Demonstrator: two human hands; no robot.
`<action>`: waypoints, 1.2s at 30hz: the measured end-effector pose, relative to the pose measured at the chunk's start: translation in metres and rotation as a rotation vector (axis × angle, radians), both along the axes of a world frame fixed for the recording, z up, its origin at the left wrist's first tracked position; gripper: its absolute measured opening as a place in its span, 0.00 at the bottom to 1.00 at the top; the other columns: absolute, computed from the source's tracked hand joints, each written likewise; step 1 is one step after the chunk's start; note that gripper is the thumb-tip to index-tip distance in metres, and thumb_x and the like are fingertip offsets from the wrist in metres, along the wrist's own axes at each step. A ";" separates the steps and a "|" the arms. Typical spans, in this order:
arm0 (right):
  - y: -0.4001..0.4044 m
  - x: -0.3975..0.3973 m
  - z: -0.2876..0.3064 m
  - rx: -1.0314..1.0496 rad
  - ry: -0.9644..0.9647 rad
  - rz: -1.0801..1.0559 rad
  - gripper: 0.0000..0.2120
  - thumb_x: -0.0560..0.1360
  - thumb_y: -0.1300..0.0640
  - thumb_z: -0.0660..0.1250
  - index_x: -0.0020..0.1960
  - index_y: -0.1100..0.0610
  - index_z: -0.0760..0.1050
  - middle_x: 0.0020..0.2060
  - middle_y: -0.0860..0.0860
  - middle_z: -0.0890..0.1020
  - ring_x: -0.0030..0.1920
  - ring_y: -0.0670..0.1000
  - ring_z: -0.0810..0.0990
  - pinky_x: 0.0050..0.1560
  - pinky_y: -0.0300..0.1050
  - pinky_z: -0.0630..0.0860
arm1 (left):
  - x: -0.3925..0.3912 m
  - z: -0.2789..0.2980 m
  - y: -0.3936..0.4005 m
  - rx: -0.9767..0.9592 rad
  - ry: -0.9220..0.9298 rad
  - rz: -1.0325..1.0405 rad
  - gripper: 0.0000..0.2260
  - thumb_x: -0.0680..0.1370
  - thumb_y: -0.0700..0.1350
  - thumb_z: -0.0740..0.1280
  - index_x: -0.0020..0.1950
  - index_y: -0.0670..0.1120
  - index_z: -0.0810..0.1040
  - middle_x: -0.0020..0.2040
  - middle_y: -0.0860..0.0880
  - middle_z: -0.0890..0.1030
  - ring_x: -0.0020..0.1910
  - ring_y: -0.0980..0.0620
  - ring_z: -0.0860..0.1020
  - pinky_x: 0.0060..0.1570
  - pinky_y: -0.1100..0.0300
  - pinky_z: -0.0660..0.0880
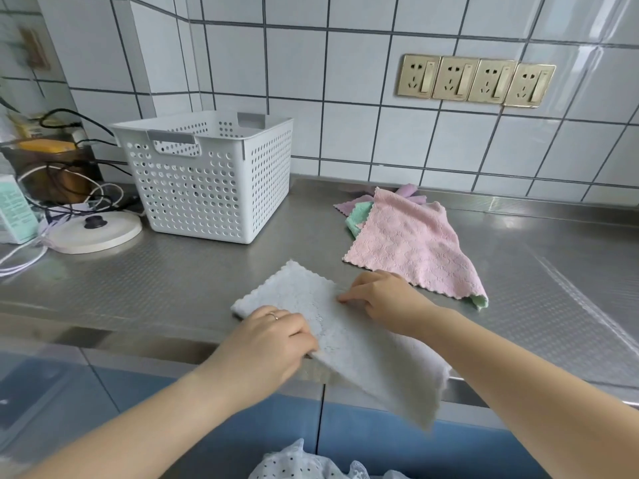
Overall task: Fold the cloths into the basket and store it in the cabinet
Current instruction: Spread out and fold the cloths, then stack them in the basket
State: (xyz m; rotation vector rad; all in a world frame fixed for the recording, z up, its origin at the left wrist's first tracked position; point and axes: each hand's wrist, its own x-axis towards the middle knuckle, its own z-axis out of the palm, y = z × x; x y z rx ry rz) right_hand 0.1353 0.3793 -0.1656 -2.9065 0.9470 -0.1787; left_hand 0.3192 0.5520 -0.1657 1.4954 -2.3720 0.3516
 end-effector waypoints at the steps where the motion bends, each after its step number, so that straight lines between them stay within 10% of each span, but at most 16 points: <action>1: 0.001 -0.001 0.000 -0.003 0.005 -0.002 0.22 0.76 0.63 0.57 0.63 0.43 0.75 0.58 0.47 0.76 0.59 0.51 0.72 0.61 0.43 0.65 | 0.009 0.003 0.000 0.001 -0.014 0.030 0.14 0.58 0.38 0.78 0.39 0.52 0.82 0.36 0.55 0.79 0.34 0.54 0.79 0.43 0.63 0.77; 7: 0.012 -0.006 -0.002 0.010 -0.044 0.021 0.22 0.73 0.65 0.60 0.61 0.45 0.78 0.52 0.47 0.78 0.55 0.53 0.73 0.55 0.42 0.65 | 0.049 0.013 -0.016 0.051 -0.038 0.196 0.12 0.61 0.36 0.77 0.38 0.51 0.82 0.38 0.55 0.82 0.39 0.50 0.81 0.50 0.57 0.76; 13: 0.034 -0.033 0.003 -0.179 -0.046 0.120 0.21 0.75 0.59 0.63 0.66 0.46 0.74 0.66 0.47 0.73 0.68 0.50 0.68 0.72 0.55 0.56 | 0.069 0.012 -0.021 0.170 0.008 0.152 0.14 0.75 0.40 0.63 0.56 0.54 0.80 0.56 0.60 0.78 0.60 0.57 0.73 0.64 0.64 0.59; 18: 0.054 -0.066 -0.002 -0.010 0.081 0.237 0.34 0.72 0.50 0.57 0.75 0.42 0.51 0.76 0.44 0.53 0.76 0.43 0.45 0.75 0.51 0.41 | 0.076 -0.009 0.009 0.332 -0.049 -0.014 0.31 0.73 0.46 0.57 0.75 0.59 0.55 0.76 0.63 0.48 0.74 0.65 0.45 0.72 0.66 0.37; 26: 0.067 -0.044 -0.016 -0.255 0.057 0.365 0.27 0.77 0.47 0.59 0.75 0.50 0.60 0.73 0.50 0.66 0.73 0.51 0.64 0.71 0.59 0.62 | 0.051 -0.024 0.001 0.084 -0.254 -0.094 0.43 0.56 0.28 0.69 0.71 0.44 0.68 0.71 0.45 0.69 0.70 0.45 0.68 0.62 0.41 0.70; 31: 0.066 -0.039 -0.016 0.016 -0.175 0.276 0.19 0.76 0.58 0.62 0.67 0.51 0.72 0.65 0.46 0.75 0.66 0.45 0.73 0.71 0.45 0.61 | 0.058 -0.030 0.000 0.104 0.048 -0.093 0.34 0.68 0.30 0.64 0.71 0.52 0.68 0.69 0.56 0.70 0.69 0.56 0.68 0.69 0.59 0.64; 34: 0.063 -0.027 -0.008 0.258 -0.472 0.010 0.08 0.77 0.59 0.62 0.44 0.51 0.79 0.39 0.46 0.83 0.39 0.43 0.79 0.44 0.41 0.74 | 0.061 -0.030 -0.004 0.353 0.539 0.046 0.28 0.79 0.40 0.62 0.70 0.68 0.62 0.63 0.60 0.77 0.62 0.58 0.75 0.62 0.62 0.69; 36: 0.059 -0.013 -0.003 0.309 -0.644 -0.151 0.17 0.77 0.55 0.64 0.30 0.45 0.72 0.23 0.42 0.72 0.25 0.41 0.66 0.30 0.34 0.63 | 0.058 -0.025 -0.009 0.292 0.729 0.095 0.15 0.79 0.49 0.62 0.63 0.64 0.71 0.42 0.66 0.75 0.43 0.65 0.71 0.55 0.60 0.73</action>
